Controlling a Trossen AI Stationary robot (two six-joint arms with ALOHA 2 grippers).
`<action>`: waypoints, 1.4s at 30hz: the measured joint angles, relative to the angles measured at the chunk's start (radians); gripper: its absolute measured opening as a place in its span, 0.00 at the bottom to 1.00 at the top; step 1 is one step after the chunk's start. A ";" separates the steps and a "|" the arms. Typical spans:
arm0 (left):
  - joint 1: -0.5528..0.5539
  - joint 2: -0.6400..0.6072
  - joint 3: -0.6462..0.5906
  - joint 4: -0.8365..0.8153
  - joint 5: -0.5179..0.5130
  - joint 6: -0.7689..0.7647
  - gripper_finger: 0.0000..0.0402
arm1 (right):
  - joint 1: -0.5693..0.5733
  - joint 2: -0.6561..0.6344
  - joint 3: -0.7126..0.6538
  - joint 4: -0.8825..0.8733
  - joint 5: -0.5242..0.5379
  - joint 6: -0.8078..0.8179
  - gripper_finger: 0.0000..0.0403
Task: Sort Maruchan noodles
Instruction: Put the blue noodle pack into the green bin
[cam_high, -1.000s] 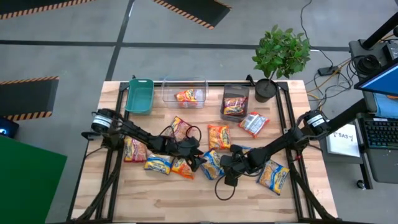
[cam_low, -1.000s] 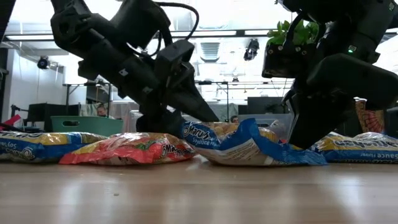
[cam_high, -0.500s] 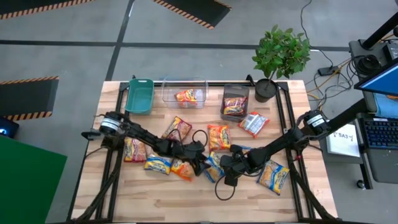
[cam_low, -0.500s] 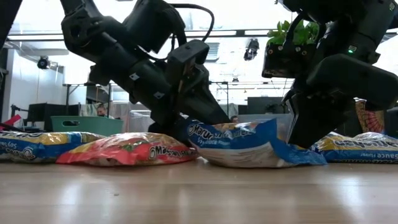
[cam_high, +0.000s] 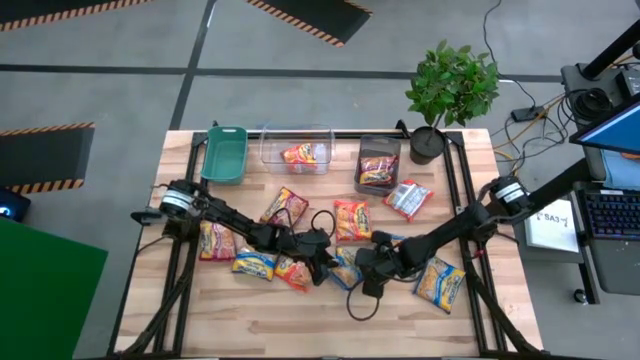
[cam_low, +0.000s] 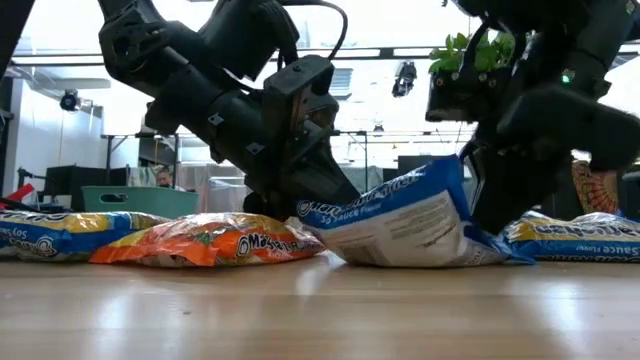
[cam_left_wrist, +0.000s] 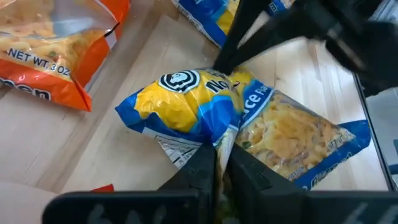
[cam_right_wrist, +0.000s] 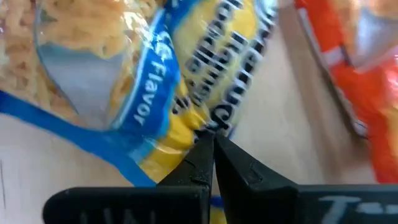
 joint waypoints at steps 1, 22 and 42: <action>0.000 -0.003 0.000 -0.002 0.002 0.005 0.04 | 0.000 -0.019 0.000 0.000 0.000 0.000 0.02; 0.003 -0.452 -0.001 -0.433 -0.229 0.380 0.00 | 0.000 -0.441 0.003 -0.062 0.220 -0.121 0.02; 0.334 -1.035 -0.001 -1.107 -0.705 0.654 0.00 | -0.061 -0.446 0.004 -0.012 0.325 -0.273 0.02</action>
